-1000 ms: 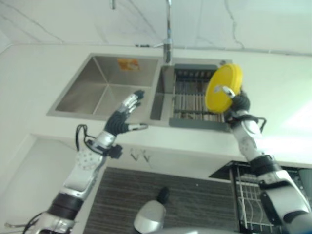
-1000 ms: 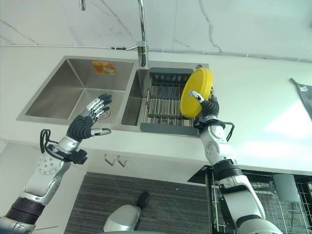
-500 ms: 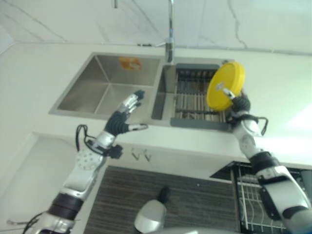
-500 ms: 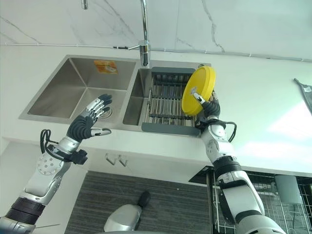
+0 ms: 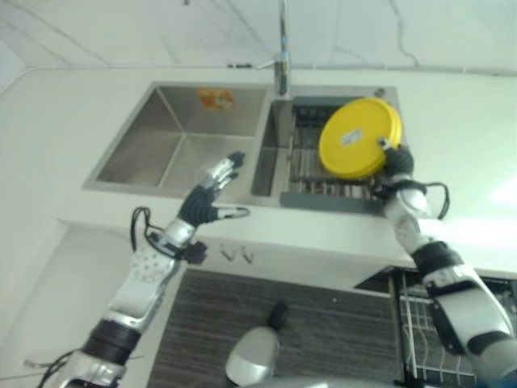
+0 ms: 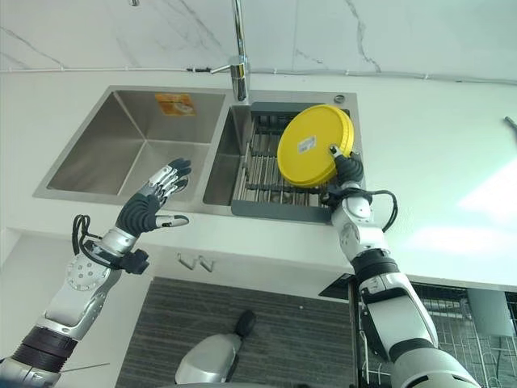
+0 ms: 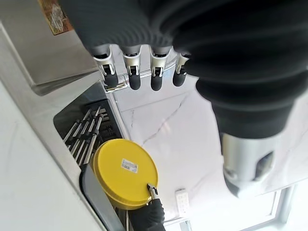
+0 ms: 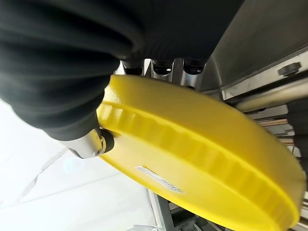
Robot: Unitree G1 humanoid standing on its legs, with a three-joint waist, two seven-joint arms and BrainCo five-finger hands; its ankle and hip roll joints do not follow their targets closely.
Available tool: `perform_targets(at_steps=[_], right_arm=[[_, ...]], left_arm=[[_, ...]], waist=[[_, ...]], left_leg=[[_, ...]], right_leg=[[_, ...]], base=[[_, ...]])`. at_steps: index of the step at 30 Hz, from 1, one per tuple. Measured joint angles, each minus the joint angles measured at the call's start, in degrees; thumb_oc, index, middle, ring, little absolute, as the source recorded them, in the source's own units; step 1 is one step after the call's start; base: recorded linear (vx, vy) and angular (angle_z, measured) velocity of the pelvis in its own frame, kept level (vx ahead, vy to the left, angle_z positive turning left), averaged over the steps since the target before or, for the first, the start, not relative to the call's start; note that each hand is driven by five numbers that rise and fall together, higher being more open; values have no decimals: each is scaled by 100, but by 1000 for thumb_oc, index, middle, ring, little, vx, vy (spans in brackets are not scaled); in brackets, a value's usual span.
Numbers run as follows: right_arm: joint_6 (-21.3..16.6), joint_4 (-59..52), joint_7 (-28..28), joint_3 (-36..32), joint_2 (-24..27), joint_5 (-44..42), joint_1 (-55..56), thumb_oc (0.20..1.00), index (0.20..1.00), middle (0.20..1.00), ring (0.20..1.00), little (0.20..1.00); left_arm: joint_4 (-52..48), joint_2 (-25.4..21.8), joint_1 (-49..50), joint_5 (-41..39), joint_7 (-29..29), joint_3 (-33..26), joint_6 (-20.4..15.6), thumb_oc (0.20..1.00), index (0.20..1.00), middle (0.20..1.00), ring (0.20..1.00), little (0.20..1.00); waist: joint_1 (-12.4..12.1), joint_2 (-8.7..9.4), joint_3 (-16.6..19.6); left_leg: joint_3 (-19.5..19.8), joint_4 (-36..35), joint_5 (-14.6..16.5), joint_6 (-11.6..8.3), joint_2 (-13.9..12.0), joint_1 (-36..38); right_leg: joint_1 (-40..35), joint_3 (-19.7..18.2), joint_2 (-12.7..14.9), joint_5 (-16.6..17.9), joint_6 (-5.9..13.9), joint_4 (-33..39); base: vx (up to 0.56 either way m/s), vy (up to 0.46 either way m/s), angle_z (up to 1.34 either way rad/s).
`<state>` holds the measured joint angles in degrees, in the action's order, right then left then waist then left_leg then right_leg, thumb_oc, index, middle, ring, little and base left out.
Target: Place the dishes in the dishwasher.
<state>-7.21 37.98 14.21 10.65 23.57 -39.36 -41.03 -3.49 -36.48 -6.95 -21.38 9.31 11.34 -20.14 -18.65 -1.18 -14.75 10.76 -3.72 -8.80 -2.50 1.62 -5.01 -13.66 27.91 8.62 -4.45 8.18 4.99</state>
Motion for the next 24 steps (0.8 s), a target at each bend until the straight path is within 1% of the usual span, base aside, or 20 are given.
perform_targets(at_steps=[2,8,10,12,13,15,16,18,19,20,21,22,23,24], right_arm=[[-4,-3,6,1,1,1,-13,200,200,200,200,200],[-316,-97,94,20,-24,9,38,200,200,200,200,200],[-469,-537,274,17,-43,18,226,200,200,200,200,200],[-706,-1188,443,15,-141,75,425,200,200,200,200,200],[-898,-1543,533,15,-197,230,427,200,200,200,200,200],[-999,-2094,698,9,-200,277,440,200,200,200,200,200],[-1040,-2596,764,13,-211,334,462,200,200,200,200,200],[-1346,-3238,809,17,-284,508,463,200,200,200,200,200],[-1350,-3472,871,5,-288,516,489,200,200,200,200,200],[-1352,-3858,924,0,-288,695,636,200,200,200,200,200],[-1372,-3973,932,1,-285,739,711,200,200,200,200,200],[-1373,-4002,933,-8,-255,751,775,200,200,200,200,200],[-1367,-4071,931,-25,-174,749,911,200,200,200,200,200],[-1382,-4095,897,-61,-122,749,1146,200,200,200,200,200]], left_arm=[[0,0,0,-1,-10,0,0,1000,1000,1000,1000,1000],[1,46,1,-2,-17,4,-2,1000,1000,1000,1000,1000],[-1,153,5,-2,-34,4,-3,1000,1000,1000,1000,1000],[-2,267,5,-1,-60,8,-2,1000,1000,1000,1000,1000],[-1,290,5,0,-69,20,-3,1000,1000,1000,1000,1000],[-6,367,17,0,-126,54,-5,1000,1000,1000,1000,1000],[-9,440,10,0,-165,68,-6,1000,1000,1000,1000,1000],[-9,466,8,0,-206,146,-7,1000,1000,1000,1000,1000],[-16,478,3,0,-243,162,-8,1000,1000,1000,1000,1000],[-38,488,5,0,-254,170,-7,1000,1000,1000,1000,1000],[-53,489,2,0,-253,171,-6,1000,1000,1000,1000,1000],[-59,494,-4,1,-255,179,-1,1000,1000,1000,1000,1000],[-106,495,1,2,-266,188,0,1000,1000,1000,1000,1000],[-127,495,39,3,-295,217,0,1000,1000,1000,1000,1000]], waist=[[1,-3,-2],[32,-12,-10],[48,-10,-12],[111,-8,-13],[191,-7,-13],[280,-4,-14],[350,-2,-14],[550,4,-10],[709,24,0],[774,55,18],[883,84,50],[1086,122,101],[1217,151,124],[1271,185,256]], left_leg=[[0,-1,0,0,1,-1],[-6,-1,-1,-2,1,-8],[-25,-2,-1,-2,-19,0],[-74,-5,0,-2,-40,25],[-115,-5,0,-2,-61,46],[-231,-31,3,-6,-113,137],[-321,-41,5,-7,-150,174],[-535,-89,8,-11,-238,318],[-603,-107,11,-16,-273,372],[-861,-115,53,-50,-370,488],[-980,-115,68,-65,-413,524],[-1036,-116,72,-72,-453,539],[-1143,-116,83,-87,-499,593],[-1327,-118,121,-102,-573,627]], right_leg=[[1,6,0,0,0,0],[-4,34,1,0,0,0],[0,10,1,0,0,0],[2,-48,1,0,-1,-1],[2,-87,-7,6,-6,-1],[17,-207,-2,18,-15,-3],[21,-293,-6,39,-25,-3],[24,-536,-20,88,-49,-3],[39,-595,-10,94,-52,-12],[93,-863,-26,114,-79,-37],[103,-988,-50,144,-97,-20],[129,-1027,-69,170,-118,-9],[136,-1143,-92,183,-133,-13],[218,-1352,-127,213,-162,-3]], base=[[-31,17,1],[-14,0,1],[-38,-33,-5],[-49,-41,-14],[-83,-59,-17],[-102,-71,-30],[-96,-79,-53],[-92,-107,-54],[-75,-124,-76],[-72,-143,-82],[-58,-140,-82],[-52,-131,-50],[-35,-124,-65],[-27,-127,-78]])
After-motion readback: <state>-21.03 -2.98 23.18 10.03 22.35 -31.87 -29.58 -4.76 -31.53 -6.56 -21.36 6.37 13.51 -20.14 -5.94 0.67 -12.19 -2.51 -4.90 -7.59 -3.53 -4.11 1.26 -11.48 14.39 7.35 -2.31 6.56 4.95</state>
